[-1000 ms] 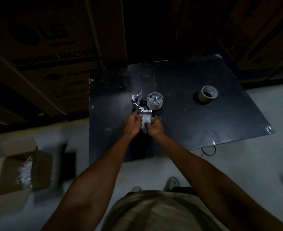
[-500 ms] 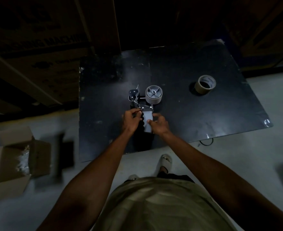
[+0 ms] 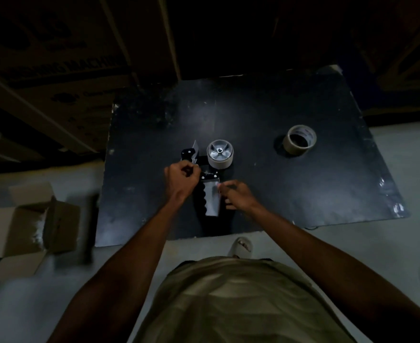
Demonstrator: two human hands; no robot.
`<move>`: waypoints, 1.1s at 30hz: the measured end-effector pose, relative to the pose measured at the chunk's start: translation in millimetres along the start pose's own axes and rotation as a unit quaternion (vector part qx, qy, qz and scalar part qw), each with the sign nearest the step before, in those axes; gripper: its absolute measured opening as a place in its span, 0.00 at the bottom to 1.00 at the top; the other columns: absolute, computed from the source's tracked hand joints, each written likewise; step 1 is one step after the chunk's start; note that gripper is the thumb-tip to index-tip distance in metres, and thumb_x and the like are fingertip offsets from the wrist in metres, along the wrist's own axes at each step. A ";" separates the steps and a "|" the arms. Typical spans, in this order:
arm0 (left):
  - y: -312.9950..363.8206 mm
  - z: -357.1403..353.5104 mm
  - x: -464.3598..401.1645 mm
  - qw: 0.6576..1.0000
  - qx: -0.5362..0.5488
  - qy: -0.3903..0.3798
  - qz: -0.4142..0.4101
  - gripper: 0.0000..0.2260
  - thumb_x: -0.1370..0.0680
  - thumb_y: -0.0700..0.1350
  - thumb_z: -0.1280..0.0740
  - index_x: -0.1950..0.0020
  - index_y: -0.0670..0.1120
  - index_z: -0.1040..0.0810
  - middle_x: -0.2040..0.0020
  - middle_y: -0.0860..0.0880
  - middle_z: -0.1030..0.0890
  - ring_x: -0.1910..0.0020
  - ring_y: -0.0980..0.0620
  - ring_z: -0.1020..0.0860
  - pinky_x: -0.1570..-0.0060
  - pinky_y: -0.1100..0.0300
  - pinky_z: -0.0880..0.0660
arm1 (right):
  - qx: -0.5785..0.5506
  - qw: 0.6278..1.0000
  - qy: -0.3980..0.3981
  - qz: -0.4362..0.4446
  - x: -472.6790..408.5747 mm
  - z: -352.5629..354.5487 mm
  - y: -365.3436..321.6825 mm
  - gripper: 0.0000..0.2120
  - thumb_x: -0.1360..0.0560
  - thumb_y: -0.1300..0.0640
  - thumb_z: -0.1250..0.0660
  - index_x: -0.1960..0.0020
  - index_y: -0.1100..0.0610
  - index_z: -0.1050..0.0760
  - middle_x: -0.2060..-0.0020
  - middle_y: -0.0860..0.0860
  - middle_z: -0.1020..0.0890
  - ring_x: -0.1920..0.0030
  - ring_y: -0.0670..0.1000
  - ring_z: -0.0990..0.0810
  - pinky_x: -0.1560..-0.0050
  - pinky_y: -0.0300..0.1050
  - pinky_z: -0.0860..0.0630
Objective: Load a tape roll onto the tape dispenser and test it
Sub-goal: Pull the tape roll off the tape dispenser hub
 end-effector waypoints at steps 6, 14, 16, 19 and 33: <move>29.3 -22.3 -25.5 1.000 -0.019 -0.018 -0.015 0.10 0.27 0.51 0.34 0.57 0.46 0.17 0.64 0.48 0.16 0.65 0.49 0.16 0.62 0.53 0.18 | -0.036 0.999 0.039 0.005 -30.1 37.7 -32.9 0.11 0.18 0.49 0.38 0.49 0.56 0.24 0.48 0.65 0.18 0.48 0.62 0.15 0.44 0.60 0.18; 47.7 -58.7 -48.7 0.980 -0.139 -0.134 -0.057 0.18 0.24 0.46 0.34 0.34 0.45 0.25 0.40 0.42 0.22 0.42 0.46 0.22 0.41 0.53 0.24 | 0.025 0.996 0.081 0.021 -56.4 51.6 -63.1 0.25 0.22 0.42 0.34 0.49 0.66 0.18 0.51 0.64 0.14 0.51 0.60 0.16 0.46 0.57 0.21; 46.9 -61.1 -53.1 0.977 -0.142 -0.147 -0.066 0.20 0.23 0.45 0.35 0.32 0.45 0.29 0.37 0.42 0.25 0.40 0.45 0.25 0.40 0.53 0.26 | 0.012 0.997 0.071 0.014 -59.2 49.6 -67.2 0.25 0.24 0.43 0.31 0.47 0.67 0.18 0.49 0.64 0.14 0.49 0.60 0.16 0.44 0.56 0.21; 41.6 -62.1 -63.5 0.974 -0.153 -0.161 -0.043 0.21 0.23 0.46 0.36 0.29 0.45 0.31 0.34 0.42 0.27 0.37 0.43 0.26 0.36 0.49 0.28 | -0.035 0.999 0.040 -0.007 -62.0 44.4 -70.9 0.24 0.25 0.46 0.28 0.43 0.68 0.20 0.47 0.64 0.15 0.51 0.57 0.16 0.43 0.57 0.20; 24.4 -86.1 -89.0 0.962 -0.060 -0.240 0.115 0.12 0.20 0.39 0.39 0.44 0.34 0.20 0.44 0.35 0.18 0.48 0.45 0.21 0.43 0.52 0.25 | -0.142 0.987 0.047 -0.061 -66.7 40.2 -71.3 0.19 0.25 0.61 0.29 0.38 0.70 0.22 0.52 0.61 0.17 0.52 0.56 0.20 0.46 0.49 0.21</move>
Point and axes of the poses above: each hand's wrist, its own x-axis away from the middle knuckle, its own z-axis out of the back of the hand, y = z × x, the point moved 5 cm from there along -x, towards the middle knuckle
